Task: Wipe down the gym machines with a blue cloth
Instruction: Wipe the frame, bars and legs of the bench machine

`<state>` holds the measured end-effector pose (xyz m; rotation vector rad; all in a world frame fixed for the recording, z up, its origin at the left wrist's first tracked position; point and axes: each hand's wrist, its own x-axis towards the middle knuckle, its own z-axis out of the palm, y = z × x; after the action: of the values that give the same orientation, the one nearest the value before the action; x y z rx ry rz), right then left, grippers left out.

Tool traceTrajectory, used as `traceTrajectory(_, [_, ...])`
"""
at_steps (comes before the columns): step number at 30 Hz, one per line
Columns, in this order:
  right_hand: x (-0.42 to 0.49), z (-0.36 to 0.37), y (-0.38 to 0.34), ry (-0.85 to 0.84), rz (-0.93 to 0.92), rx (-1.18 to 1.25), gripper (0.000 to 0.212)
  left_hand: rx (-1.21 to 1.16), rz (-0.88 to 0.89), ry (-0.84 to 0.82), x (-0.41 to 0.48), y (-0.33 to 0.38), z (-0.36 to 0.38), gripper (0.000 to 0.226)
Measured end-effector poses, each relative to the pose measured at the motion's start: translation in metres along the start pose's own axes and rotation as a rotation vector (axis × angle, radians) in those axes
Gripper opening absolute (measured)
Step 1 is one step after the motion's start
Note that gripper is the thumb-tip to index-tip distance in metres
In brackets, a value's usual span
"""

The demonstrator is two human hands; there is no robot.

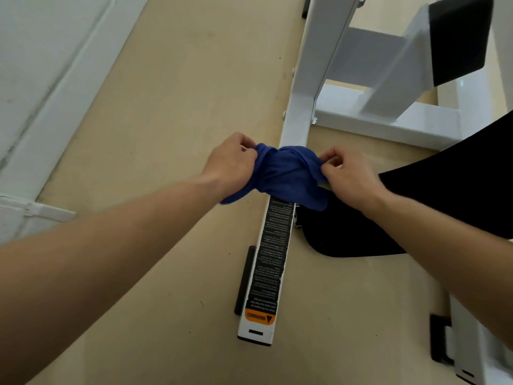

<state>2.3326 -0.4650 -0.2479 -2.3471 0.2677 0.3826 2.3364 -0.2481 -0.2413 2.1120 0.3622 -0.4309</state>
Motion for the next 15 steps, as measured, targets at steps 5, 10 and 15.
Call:
traceTrajectory(5, [-0.032, 0.035, 0.005, 0.069, -0.061, 0.114, 0.037, -0.079, 0.171, 0.067, -0.018, -0.010, 0.028, 0.038])
traceTrajectory(10, [-0.037, 0.056, -0.005, 0.019, -0.066, 0.226, 0.033, -0.114, 0.142, 0.197, -0.012, -0.024, 0.032, 0.007])
traceTrajectory(15, [-0.007, 0.049, -0.003, 0.159, -0.027, 0.094, 0.030, -0.009, 0.069, 0.217, 0.021, -0.023, 0.015, 0.008])
